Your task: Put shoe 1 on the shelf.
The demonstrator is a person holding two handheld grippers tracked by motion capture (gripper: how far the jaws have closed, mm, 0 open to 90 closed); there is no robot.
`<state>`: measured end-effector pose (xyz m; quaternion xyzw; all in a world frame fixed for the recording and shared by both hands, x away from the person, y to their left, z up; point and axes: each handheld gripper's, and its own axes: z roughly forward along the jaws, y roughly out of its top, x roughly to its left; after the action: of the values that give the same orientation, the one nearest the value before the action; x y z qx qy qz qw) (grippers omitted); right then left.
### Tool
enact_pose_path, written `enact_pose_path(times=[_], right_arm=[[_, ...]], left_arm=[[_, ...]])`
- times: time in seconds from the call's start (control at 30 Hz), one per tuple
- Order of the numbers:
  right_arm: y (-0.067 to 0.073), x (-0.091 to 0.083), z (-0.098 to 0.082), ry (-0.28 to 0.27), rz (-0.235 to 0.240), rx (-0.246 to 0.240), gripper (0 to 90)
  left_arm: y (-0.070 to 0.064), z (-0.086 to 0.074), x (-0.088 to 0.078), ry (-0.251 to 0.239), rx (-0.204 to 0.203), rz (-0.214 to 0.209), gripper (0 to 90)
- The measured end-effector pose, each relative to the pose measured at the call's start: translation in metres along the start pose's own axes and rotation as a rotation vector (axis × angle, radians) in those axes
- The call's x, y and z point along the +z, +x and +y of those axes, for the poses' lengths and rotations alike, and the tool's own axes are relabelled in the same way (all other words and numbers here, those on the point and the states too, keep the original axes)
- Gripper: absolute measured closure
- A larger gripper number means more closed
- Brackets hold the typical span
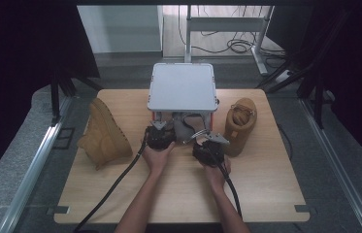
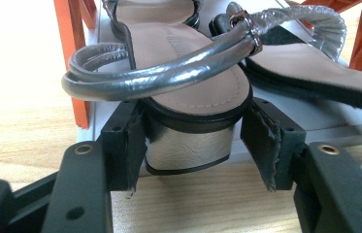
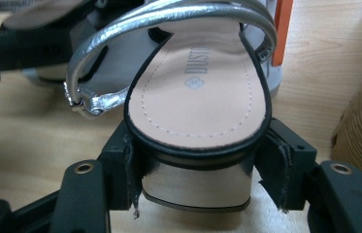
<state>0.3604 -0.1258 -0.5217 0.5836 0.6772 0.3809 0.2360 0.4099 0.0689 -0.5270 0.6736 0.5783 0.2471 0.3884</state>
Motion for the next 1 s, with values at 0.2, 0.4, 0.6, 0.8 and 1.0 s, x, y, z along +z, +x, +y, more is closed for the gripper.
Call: enact_pose_path(times=[0.2, 0.4, 0.6, 0.8, 1.0], right_arm=[[0.003, 0.007, 0.001, -0.009, -0.016, 0.007, 40.3], [0.008, 0.013, 0.002, -0.022, -0.045, 0.017, 40.3], [0.011, 0.02, 0.006, -0.025, -0.065, 0.02, 40.3], [0.012, 0.028, 0.011, -0.027, -0.077, 0.019, 40.3], [0.013, 0.038, 0.018, -0.037, -0.09, 0.03, 40.3]], left_arm=[[0.0, 0.0, 0.0, 0.002, 0.0, -0.001, 43.1], [0.0, 0.0, 0.0, 0.004, 0.0, -0.002, 43.1], [0.0, 0.001, 0.0, 0.001, -0.002, -0.003, 43.1], [0.0, 0.001, 0.0, 0.003, -0.002, -0.004, 43.1], [0.001, 0.001, 0.0, 0.003, -0.002, -0.005, 43.1]])
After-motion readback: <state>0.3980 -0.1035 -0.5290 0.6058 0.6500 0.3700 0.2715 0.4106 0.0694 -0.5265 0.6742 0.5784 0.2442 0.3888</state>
